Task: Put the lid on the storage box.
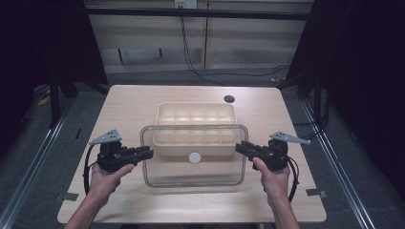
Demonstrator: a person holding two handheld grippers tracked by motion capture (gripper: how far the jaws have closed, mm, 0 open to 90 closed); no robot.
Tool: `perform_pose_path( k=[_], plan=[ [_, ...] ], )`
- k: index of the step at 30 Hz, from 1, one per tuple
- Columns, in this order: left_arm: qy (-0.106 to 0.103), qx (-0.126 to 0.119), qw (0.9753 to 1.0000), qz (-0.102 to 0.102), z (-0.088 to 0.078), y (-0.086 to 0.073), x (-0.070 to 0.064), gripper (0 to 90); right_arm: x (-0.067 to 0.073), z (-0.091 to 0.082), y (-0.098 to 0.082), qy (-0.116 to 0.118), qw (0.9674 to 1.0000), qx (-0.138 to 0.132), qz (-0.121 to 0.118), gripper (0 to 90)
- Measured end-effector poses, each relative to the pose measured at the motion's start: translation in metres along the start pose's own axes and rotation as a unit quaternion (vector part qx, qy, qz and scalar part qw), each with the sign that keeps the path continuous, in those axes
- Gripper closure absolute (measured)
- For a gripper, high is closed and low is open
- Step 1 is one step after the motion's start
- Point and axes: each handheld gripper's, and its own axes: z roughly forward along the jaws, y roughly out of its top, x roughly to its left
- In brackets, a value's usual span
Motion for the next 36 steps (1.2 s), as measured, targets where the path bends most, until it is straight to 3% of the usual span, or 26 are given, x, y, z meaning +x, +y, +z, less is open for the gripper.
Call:
perform_pose_path(
  k=[15, 21, 24, 36],
  plan=[
    [0.010, -0.008, 0.9999, 0.008, -0.001, 0.029, 0.004, 69.9, -0.004, 0.004, 0.026, 0.005, 0.9998, -0.019, 0.006, 65.6],
    [0.019, -0.013, 0.9997, 0.014, -0.002, 0.041, 0.005, 69.8, -0.004, 0.008, 0.041, 0.004, 0.9997, -0.024, 0.000, 65.6],
    [0.022, -0.011, 0.9996, 0.015, -0.001, 0.045, 0.007, 69.7, -0.003, 0.011, 0.046, -0.005, 0.9998, -0.014, -0.011, 64.6],
    [0.031, -0.023, 0.9991, 0.015, -0.001, 0.064, 0.014, 69.4, -0.004, 0.019, 0.066, -0.010, 0.9996, -0.022, -0.015, 63.5]
  ],
)
